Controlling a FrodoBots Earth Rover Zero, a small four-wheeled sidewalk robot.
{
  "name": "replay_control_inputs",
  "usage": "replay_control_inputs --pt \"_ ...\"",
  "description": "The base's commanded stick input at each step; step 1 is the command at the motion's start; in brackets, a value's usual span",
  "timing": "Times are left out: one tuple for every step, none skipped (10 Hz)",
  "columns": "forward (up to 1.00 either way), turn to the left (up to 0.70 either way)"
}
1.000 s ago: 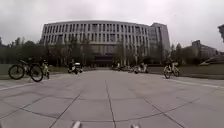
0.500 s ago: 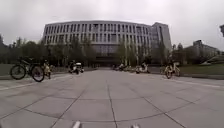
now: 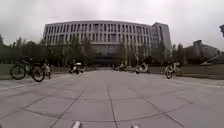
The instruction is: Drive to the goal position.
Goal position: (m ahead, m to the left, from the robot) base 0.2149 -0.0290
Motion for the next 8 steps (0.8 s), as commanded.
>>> replay_control_inputs --pt "0.0 0.06" --pt "0.0 0.06" --pt "0.0 0.06" --pt "0.0 0.06" --pt "0.0 0.06" --pt "0.0 0.06" --pt "0.0 0.06" --pt "0.0 0.06"
